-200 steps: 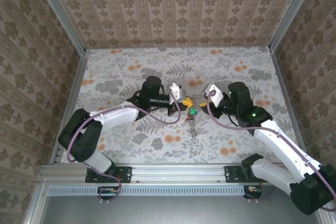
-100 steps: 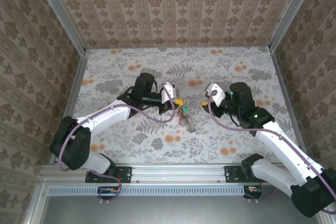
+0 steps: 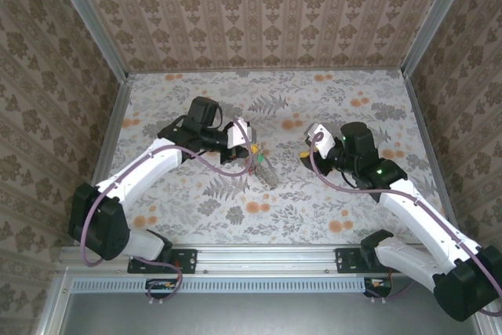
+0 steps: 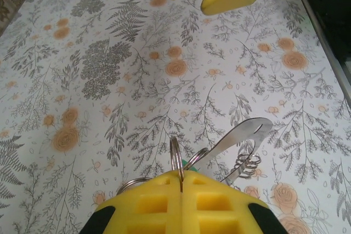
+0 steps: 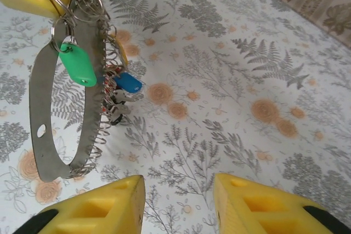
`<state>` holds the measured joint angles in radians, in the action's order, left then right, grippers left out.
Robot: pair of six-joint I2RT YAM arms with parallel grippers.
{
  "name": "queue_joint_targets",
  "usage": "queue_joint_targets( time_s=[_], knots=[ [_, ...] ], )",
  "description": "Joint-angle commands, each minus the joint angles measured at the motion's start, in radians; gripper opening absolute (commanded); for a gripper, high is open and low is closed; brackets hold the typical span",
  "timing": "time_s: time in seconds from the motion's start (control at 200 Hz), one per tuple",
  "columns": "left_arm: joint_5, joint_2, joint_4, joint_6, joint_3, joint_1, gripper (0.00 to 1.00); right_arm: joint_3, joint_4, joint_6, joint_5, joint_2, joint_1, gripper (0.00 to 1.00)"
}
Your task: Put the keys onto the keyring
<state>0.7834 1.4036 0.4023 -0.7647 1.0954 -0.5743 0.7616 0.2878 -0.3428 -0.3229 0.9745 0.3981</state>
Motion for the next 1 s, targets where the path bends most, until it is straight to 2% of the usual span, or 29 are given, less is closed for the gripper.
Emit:
queue_joint_targets(
  time_s=[0.0, 0.22, 0.295, 0.5, 0.6, 0.785, 0.915, 0.99],
  knots=[
    [0.024, 0.024, 0.086, -0.082, 0.052, 0.002, 0.0, -0.017, -0.05, 0.077, -0.106, 0.018, 0.004, 0.39],
    [-0.002, 0.113, 0.172, -0.143, 0.121, -0.031, 0.0, -0.063, -0.117, 0.159, -0.143, 0.031, 0.004, 0.4],
    [-0.015, 0.139, 0.186, -0.154, 0.137, -0.042, 0.0, -0.071, -0.116, 0.179, -0.204, 0.042, 0.006, 0.39],
    [-0.014, 0.162, 0.102, -0.079, 0.143, -0.066, 0.0, -0.126, -0.195, 0.247, -0.299, 0.063, 0.035, 0.4],
    [-0.019, 0.181, 0.079, -0.054, 0.151, -0.085, 0.0, -0.14, -0.248, 0.284, -0.29, 0.089, 0.066, 0.43],
    [-0.038, 0.221, 0.071, -0.026, 0.178, -0.115, 0.0, -0.139, -0.276, 0.313, -0.161, 0.145, 0.093, 0.44],
    [-0.067, 0.245, 0.041, 0.02, 0.191, -0.127, 0.0, -0.128, -0.26, 0.3, -0.171, 0.181, 0.095, 0.44],
    [-0.077, 0.257, 0.037, 0.036, 0.203, -0.13, 0.0, -0.125, -0.256, 0.304, -0.18, 0.194, 0.097, 0.41]
  ],
)
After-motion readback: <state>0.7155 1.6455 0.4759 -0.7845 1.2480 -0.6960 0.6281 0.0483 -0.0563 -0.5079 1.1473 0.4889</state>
